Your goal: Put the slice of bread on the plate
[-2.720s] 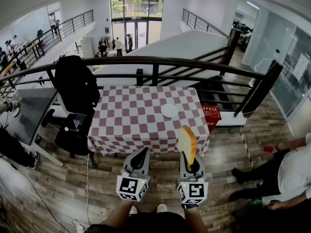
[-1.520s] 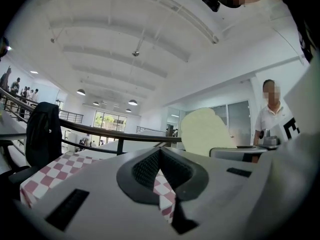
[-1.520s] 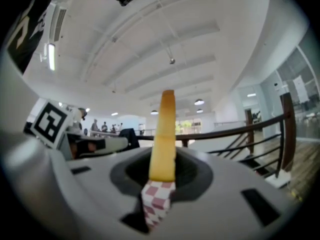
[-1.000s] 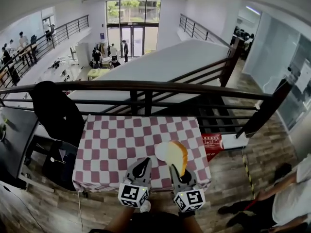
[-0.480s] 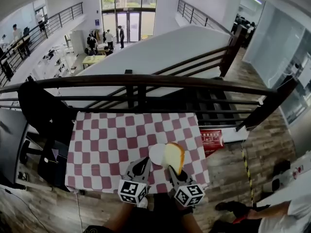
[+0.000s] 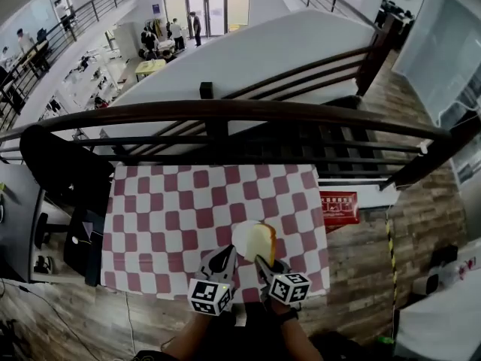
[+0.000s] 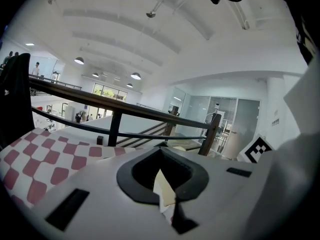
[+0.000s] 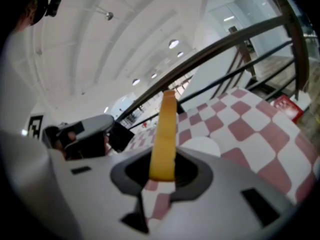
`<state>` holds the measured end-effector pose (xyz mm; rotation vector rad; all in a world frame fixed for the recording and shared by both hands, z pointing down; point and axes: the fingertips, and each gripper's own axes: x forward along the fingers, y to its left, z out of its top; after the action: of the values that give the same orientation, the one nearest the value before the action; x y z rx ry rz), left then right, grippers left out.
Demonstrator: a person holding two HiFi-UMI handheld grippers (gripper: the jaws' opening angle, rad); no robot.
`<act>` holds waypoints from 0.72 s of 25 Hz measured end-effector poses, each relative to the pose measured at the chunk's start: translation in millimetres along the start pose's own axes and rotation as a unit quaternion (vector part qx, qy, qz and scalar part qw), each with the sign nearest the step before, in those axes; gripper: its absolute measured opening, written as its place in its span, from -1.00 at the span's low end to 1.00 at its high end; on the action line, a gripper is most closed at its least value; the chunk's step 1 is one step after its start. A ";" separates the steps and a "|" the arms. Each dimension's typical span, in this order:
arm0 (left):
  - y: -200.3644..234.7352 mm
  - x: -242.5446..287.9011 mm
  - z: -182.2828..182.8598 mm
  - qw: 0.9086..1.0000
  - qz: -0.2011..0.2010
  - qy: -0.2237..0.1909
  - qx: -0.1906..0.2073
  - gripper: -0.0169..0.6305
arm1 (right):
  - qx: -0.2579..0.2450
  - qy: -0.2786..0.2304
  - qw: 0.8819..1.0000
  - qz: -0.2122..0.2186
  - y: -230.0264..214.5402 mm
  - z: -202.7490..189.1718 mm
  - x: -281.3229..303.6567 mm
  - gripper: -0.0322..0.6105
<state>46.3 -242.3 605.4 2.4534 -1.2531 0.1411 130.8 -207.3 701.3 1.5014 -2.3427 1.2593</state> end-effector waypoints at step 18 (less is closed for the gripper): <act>44.8 13.0 -27.9 0.998 0.048 0.042 -0.021 -0.89 | 0.089 0.146 0.985 -0.012 -48.2 -53.8 90.4 -0.60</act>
<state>20.6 -265.4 647.4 2.3266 -1.3250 0.2393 104.2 -244.5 807.6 1.2789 -2.0676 1.5957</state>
